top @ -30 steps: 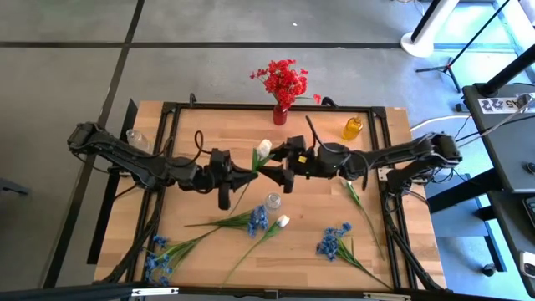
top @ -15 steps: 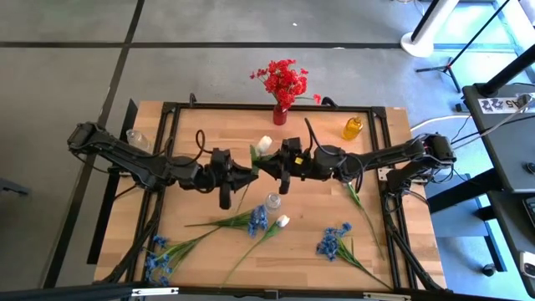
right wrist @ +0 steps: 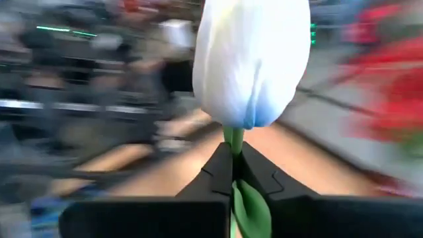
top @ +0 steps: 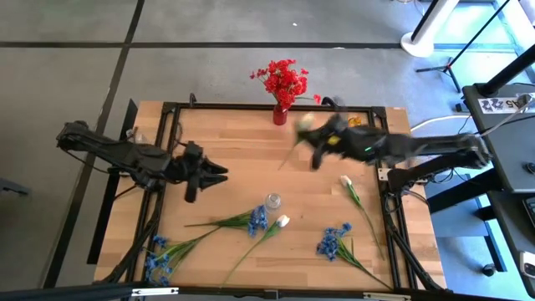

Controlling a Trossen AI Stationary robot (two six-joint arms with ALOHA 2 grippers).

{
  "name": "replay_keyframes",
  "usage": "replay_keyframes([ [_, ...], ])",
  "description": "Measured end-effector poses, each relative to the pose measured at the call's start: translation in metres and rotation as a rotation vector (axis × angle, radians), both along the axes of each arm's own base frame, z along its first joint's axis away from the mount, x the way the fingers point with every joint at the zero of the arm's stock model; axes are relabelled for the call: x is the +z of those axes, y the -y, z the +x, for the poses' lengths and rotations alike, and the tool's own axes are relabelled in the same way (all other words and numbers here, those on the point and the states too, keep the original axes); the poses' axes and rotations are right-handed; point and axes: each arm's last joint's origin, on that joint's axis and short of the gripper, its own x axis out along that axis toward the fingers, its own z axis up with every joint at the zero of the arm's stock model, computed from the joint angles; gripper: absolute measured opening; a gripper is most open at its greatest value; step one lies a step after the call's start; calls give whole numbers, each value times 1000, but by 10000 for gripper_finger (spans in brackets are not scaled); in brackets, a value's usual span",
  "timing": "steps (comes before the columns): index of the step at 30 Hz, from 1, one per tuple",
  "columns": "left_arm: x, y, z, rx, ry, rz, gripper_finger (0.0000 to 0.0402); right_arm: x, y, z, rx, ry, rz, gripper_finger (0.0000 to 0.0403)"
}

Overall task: Sort flowers into vase by color
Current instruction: Put the left white flower into the yellow vase

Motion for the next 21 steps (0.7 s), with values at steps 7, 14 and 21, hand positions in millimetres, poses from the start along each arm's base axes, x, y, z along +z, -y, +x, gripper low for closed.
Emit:
replay_keyframes([
  [7,8,-4,-10,160,56,78,150,15,41,-109,-554,-211,-120,5],
  [14,8,-19,15,377,95,147,149,19,71,-150,-894,-229,-170,4],
  [21,1,-32,45,373,138,122,149,8,98,-148,-943,-274,-143,3],
])
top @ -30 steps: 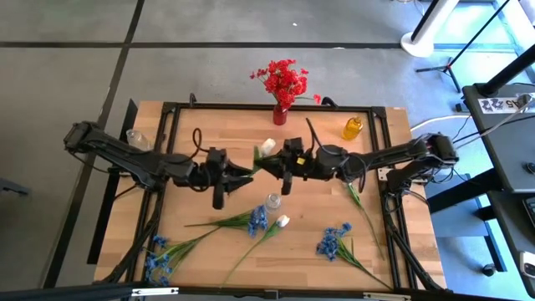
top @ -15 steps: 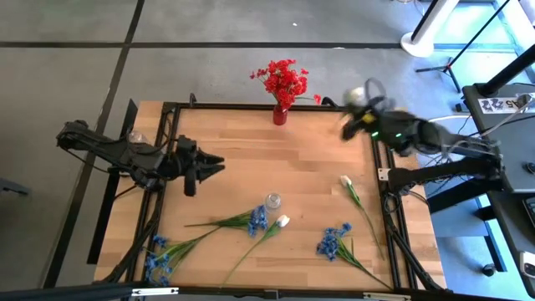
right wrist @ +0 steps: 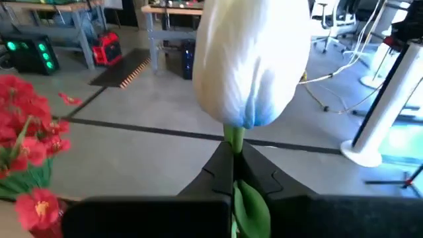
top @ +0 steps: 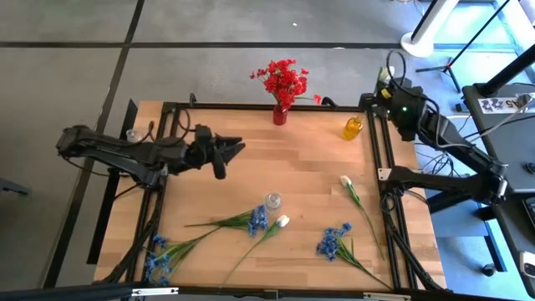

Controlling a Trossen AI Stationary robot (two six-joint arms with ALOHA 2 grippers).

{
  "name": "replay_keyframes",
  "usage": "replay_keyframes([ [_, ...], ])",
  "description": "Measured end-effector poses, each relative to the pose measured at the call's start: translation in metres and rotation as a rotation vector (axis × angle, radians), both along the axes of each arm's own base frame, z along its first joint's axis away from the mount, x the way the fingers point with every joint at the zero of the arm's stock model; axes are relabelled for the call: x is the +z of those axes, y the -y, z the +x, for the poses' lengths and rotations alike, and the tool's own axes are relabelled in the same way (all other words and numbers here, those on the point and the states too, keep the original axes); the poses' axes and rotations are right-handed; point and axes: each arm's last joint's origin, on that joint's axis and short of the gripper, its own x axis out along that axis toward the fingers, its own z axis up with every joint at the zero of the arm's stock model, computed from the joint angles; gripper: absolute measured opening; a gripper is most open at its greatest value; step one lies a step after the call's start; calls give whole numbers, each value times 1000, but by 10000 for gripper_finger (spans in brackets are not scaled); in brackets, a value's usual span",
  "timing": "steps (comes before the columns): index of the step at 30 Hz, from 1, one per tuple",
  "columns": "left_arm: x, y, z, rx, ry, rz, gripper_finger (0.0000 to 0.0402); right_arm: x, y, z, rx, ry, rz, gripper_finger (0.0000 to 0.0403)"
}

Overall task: Sort flowers into vase by color
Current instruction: Put the left white flower into the yellow vase

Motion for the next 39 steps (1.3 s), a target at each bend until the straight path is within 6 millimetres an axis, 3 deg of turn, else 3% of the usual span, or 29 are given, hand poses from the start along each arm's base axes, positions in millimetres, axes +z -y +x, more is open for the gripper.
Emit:
replay_keyframes([
  [10,-10,2,13,-37,-18,-47,149,19,-6,-11,64,115,-11,2],
  [20,-10,-4,13,-13,-16,-47,149,15,-12,-20,67,120,30,2],
  [29,-10,-4,13,-13,-17,-47,149,2,-12,-19,67,58,102,3],
  [32,-10,-4,13,-21,-17,-48,149,-12,-11,-15,79,51,165,13],
  [37,-9,-4,10,-39,-52,-32,149,-38,-10,-10,130,10,299,56],
  [39,2,-5,6,-38,-76,-20,149,-41,-10,-7,167,-2,342,85],
])
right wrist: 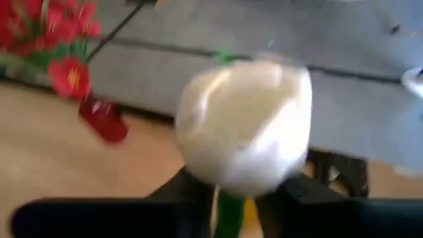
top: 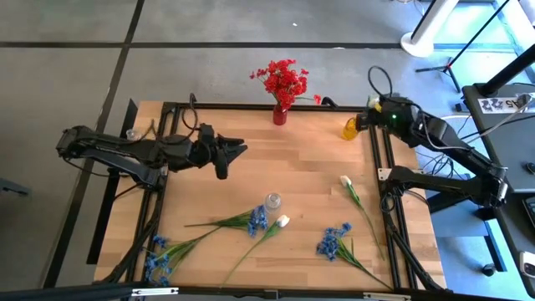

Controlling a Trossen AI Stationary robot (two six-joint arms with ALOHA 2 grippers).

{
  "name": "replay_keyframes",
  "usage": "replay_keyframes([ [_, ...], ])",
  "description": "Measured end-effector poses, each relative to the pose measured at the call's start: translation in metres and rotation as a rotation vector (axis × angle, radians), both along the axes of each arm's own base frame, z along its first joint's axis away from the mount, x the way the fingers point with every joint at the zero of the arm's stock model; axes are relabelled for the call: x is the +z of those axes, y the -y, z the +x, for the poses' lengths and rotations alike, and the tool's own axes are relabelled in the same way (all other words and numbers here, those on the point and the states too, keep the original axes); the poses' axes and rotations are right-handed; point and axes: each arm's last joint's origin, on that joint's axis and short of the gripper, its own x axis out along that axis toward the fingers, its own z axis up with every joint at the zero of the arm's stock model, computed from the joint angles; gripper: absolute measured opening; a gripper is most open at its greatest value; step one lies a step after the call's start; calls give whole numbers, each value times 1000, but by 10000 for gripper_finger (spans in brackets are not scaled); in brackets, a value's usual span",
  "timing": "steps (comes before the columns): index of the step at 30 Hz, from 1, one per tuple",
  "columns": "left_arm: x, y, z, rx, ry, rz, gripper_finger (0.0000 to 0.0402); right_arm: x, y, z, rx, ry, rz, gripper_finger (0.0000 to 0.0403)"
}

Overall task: Sort flowers into vase by color
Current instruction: Put the left white flower into the yellow vase, then put the right white flower into the yellow vase

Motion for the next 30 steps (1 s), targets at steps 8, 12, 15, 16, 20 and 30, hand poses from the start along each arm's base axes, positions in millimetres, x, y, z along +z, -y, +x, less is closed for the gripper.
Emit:
replay_keyframes([
  [8,49,-3,-21,-5,-146,62,149,4,-8,-5,92,-121,226,219],
  [12,59,-4,-30,-4,-245,70,149,15,-15,-11,131,-165,364,262],
  [15,60,-5,-36,-3,-305,75,149,15,-20,-13,176,-165,503,273],
  [16,60,-5,-38,-2,-320,75,149,14,-22,-14,182,-168,542,274],
  [20,59,-6,-48,8,-358,62,149,10,-27,-19,202,-180,640,275],
  [30,43,-5,-50,21,-431,17,149,-7,-47,-3,287,-176,797,276],
])
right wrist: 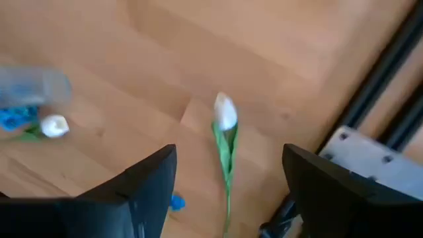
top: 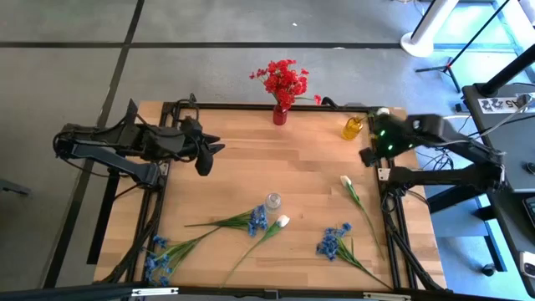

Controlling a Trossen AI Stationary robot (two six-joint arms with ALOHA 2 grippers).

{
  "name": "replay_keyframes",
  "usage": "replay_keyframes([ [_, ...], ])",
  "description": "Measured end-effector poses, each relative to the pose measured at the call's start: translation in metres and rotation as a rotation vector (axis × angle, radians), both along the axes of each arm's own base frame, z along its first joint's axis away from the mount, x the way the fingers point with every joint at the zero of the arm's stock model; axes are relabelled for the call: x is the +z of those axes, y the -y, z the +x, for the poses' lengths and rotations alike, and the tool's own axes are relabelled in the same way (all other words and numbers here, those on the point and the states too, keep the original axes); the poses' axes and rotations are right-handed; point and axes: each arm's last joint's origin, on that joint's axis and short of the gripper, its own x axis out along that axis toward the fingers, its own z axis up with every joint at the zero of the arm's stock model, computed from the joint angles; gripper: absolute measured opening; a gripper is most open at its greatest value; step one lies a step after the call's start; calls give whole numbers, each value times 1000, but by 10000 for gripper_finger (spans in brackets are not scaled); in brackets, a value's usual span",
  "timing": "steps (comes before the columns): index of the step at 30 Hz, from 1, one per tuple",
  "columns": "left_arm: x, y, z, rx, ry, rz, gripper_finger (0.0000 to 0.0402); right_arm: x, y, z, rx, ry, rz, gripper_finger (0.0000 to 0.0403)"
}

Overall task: Sort flowers into vase by color
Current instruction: Put the right white flower into the yellow vase

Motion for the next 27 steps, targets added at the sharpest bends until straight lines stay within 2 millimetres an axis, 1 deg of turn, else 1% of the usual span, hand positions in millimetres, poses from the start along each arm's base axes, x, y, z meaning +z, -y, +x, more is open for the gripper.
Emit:
replay_keyframes([
  [3,-6,1,1,1,-12,-10,149,-26,-13,12,20,-36,72,276],
  [7,-8,4,1,-16,-18,-10,149,-62,-36,30,41,-51,159,276],
  [10,-8,5,1,-22,-18,-9,149,-89,-53,43,30,-55,189,276],
  [12,-8,5,1,-23,-20,-5,149,-107,-59,48,8,-97,170,276],
  [16,-8,4,1,-28,-28,12,149,-136,-60,56,-14,-238,99,276],
  [22,-7,3,1,-22,-26,15,149,-167,-54,72,75,-380,40,269],
  [24,-7,3,1,-21,-26,14,149,-175,-48,77,100,-407,32,253],
  [27,-7,3,1,-22,-22,4,149,-185,-38,82,130,-459,30,212],
])
